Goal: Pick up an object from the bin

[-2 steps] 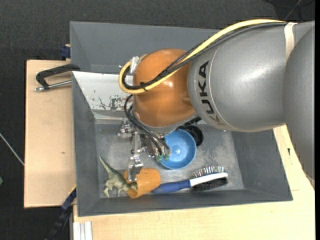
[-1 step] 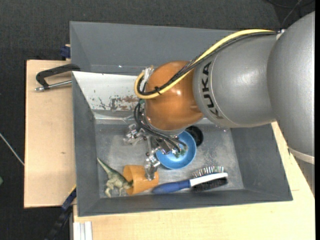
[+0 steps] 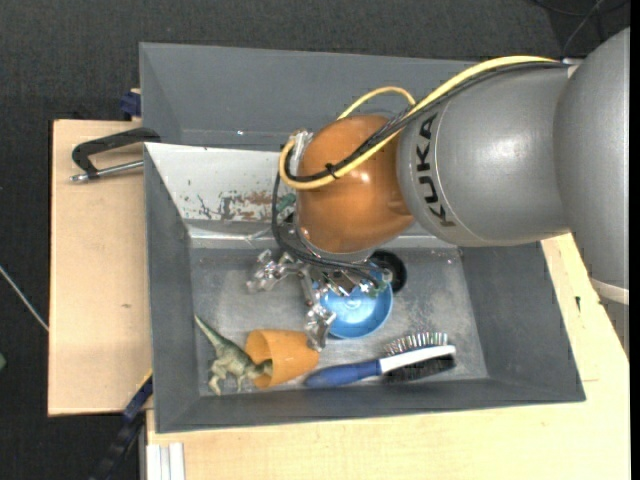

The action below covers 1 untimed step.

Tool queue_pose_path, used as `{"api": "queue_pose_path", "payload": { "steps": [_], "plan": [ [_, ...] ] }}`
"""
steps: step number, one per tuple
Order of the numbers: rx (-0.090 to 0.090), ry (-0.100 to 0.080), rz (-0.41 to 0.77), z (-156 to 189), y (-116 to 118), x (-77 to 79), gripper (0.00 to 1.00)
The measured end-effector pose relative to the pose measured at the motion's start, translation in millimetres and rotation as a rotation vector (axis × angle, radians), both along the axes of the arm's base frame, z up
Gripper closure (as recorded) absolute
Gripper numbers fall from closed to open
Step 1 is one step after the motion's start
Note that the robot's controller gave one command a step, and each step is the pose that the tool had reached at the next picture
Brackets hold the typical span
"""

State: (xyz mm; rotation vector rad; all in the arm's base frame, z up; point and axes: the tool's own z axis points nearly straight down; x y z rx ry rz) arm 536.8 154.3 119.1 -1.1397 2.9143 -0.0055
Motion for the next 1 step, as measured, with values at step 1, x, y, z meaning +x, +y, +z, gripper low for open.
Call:
{"api": "queue_pose_path", "payload": {
  "steps": [1],
  "plan": [
    [-0.004, 0.015, 0.116, -10.8, -63.8, -38.7, 0.00]
  ]
}}
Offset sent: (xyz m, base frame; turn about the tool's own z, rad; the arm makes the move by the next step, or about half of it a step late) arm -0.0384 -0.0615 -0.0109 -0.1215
